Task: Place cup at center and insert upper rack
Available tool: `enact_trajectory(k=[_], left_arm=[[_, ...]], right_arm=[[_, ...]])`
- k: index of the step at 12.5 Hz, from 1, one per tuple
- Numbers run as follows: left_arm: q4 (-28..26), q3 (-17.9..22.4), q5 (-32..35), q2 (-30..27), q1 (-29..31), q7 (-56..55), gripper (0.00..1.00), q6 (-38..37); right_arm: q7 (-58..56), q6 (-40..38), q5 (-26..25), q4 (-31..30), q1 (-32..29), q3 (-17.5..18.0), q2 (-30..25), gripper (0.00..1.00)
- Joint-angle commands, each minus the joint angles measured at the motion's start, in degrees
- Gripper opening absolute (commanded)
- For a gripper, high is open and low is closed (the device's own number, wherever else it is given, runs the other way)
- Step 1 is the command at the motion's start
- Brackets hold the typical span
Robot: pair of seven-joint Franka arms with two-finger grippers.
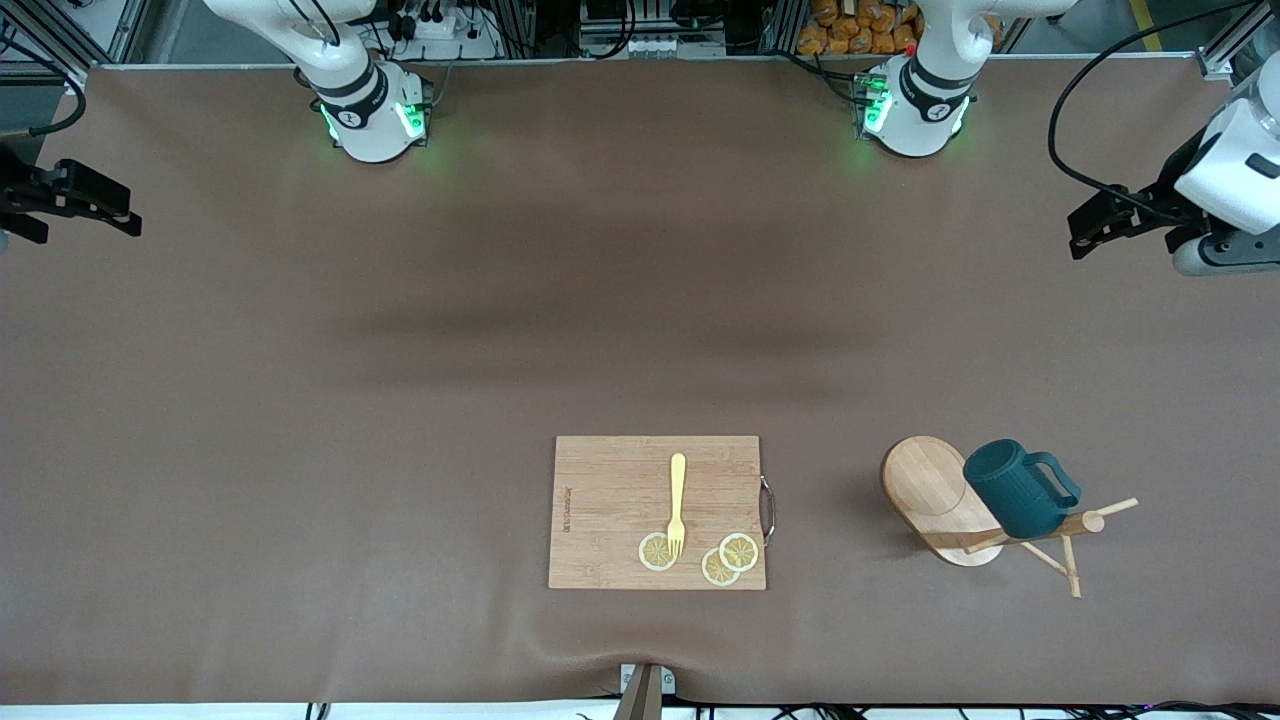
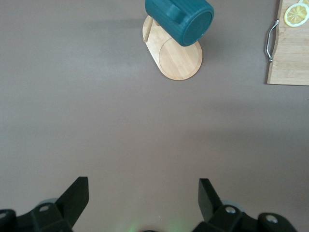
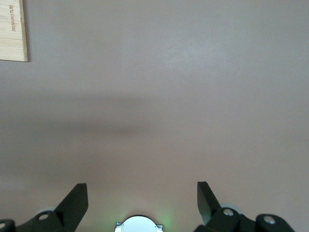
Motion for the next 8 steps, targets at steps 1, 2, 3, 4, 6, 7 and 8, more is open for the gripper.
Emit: enact_trajectory(k=[1, 2, 3, 4, 6, 7, 8], left_arm=[[0.05, -0.26, -0.69, -0.29, -0.09, -0.1, 1.0, -0.84], [-0.12, -0.26, -1.74, -0.55, -0.18, -1.5, 1.0, -1.88], [-0.04, -0.26, -1.84, -0.55, -0.18, -2.3, 1.0, -2.59], [-0.47, -0.43, -1.93, -0.73, -0.18, -2.13, 1.0, -3.2], [-0.3, -1.05, -1.93, -0.73, -0.18, -2.74, 1.0, -4.44], [-0.21, -1.05, -1.93, -0.64, -0.09, -2.74, 1.0, -4.44], [-0.21, -0.96, -2.02, -0.56, -0.09, -2.74, 1.0, -4.35]], right_arm=[[-0.13, 0.37, 0.45, -0.28, 0.34, -0.05, -0.93, 1.0], [-0.13, 0.81, 0.45, -0.28, 0.34, -0.05, -1.01, 1.0], [-0.13, 0.99, 1.41, -0.28, -0.01, -0.22, -1.01, 1.0], [-0.21, 1.43, 2.11, -0.28, -0.19, -0.57, -1.1, 1.0], [-0.21, 1.52, 2.12, -0.37, -0.37, -0.75, -1.19, 1.0], [-0.21, 1.52, 2.12, -0.37, -0.45, -0.57, -1.19, 1.0], [-0.21, 1.52, 2.12, -0.28, -0.46, -0.57, -1.19, 1.0]])
